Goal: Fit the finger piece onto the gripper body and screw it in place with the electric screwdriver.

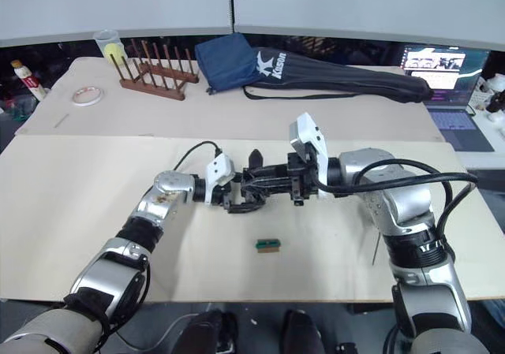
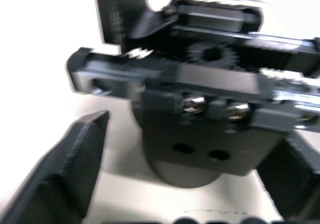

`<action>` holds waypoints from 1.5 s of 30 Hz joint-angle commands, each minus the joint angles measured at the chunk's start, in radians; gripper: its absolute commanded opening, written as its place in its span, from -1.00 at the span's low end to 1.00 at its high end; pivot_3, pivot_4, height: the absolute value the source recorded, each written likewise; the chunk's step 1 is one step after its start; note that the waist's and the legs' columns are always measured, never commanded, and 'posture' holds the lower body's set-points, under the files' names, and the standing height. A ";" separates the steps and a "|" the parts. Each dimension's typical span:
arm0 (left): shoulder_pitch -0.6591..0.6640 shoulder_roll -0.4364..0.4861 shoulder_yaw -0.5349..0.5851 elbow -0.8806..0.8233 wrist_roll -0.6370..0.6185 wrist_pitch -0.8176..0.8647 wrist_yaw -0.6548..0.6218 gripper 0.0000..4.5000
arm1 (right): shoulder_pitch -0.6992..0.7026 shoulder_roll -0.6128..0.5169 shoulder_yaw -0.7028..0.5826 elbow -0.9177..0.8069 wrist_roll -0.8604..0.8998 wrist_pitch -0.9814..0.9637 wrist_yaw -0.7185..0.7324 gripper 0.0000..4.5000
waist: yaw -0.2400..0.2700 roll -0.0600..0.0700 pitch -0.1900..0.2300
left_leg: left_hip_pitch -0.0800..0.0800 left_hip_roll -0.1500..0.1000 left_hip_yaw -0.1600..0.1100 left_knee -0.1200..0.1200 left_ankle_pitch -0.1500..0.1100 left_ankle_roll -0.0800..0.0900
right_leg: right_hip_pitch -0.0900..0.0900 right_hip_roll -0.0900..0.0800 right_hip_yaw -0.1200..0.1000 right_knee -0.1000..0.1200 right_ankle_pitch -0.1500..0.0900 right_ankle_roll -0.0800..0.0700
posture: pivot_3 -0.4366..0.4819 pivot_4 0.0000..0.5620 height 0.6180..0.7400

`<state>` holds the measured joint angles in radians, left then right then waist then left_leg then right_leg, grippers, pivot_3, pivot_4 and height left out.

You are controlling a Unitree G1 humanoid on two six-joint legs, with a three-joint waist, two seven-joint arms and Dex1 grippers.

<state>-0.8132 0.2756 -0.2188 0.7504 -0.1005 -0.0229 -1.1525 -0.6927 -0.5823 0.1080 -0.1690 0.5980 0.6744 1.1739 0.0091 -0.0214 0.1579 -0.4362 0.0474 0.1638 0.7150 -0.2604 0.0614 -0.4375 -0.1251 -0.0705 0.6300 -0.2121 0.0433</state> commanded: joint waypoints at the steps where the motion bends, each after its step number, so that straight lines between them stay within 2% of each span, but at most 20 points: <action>1: -0.025 -0.004 0.013 0.015 0.006 -0.046 -0.006 0.20 | -0.021 0.014 -0.009 0.011 -0.026 -0.079 0.000 -0.87 | 0.000 0.000 0.000 | 0.000 0.000 0.000 0.000 0.000 0.000 | 0.000 0.000 0.000 0.000 0.000 0.000 | -0.05 -0.47 1.00; 2: -0.020 -0.005 0.009 0.010 0.007 -0.051 -0.014 0.04 | -0.020 0.018 -0.007 0.016 -0.037 -0.101 0.004 -0.87 | 0.000 0.000 0.000 | 0.000 0.000 0.000 0.000 0.000 0.000 | 0.000 0.000 0.000 0.000 0.000 0.000 | -0.05 -0.47 1.00; 3: -0.014 -0.006 0.006 0.004 0.006 -0.051 -0.022 0.03 | -0.018 0.022 -0.004 0.024 -0.049 -0.127 0.011 -0.87 | 0.000 0.000 0.000 | 0.000 0.000 0.000 0.000 0.000 0.000 | 0.000 0.000 0.000 0.000 0.000 0.000 | -0.05 -0.47 1.00; 11: 0.058 -0.008 -0.019 -0.119 -0.013 -0.044 -0.114 0.03 | 0.002 0.041 0.000 0.059 -0.061 -0.208 0.057 -0.87 | 0.000 0.000 0.000 | 0.000 0.000 0.001 0.000 0.000 0.000 | 0.000 0.000 0.000 0.000 0.000 0.000 | -0.05 -0.47 1.00; 22: 0.038 -0.015 -0.019 -0.056 0.025 -0.073 -0.089 0.03 | 0.036 0.080 0.042 0.194 -0.138 -0.332 0.105 -0.87 | 0.001 0.000 0.000 | 0.000 0.000 0.000 0.001 0.000 0.000 | 0.001 0.000 0.000 0.000 0.000 0.000 | -0.05 -0.47 1.00; 36: 0.040 -0.015 -0.020 -0.062 0.032 -0.077 -0.081 0.03 | 0.079 0.079 0.064 0.240 -0.170 -0.317 0.110 -0.87 | 0.000 0.000 0.000 | 0.000 0.000 0.000 0.002 0.000 0.000 | 0.001 0.000 0.000 0.001 0.000 0.000 | -0.05 -0.47 1.00; 45: 0.036 -0.012 -0.017 -0.059 0.034 -0.077 -0.078 0.03 | 0.056 0.103 0.073 0.348 -0.173 -0.271 0.103 -0.87 | 0.000 0.000 0.000 | 0.005 0.000 -0.001 0.002 0.000 0.000 | 0.006 0.000 -0.001 0.000 0.000 0.000 | -0.05 -0.47 1.00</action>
<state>-0.7582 0.2668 -0.2377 0.6981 -0.0695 -0.0906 -1.2380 -0.6509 -0.4789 0.1676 0.1347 0.4532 0.3798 1.2931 0.0088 -0.0213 0.1578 -0.4297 0.0481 0.1629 0.7164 -0.2603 0.0616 -0.4301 -0.1252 -0.0711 0.6300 -0.2120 0.0436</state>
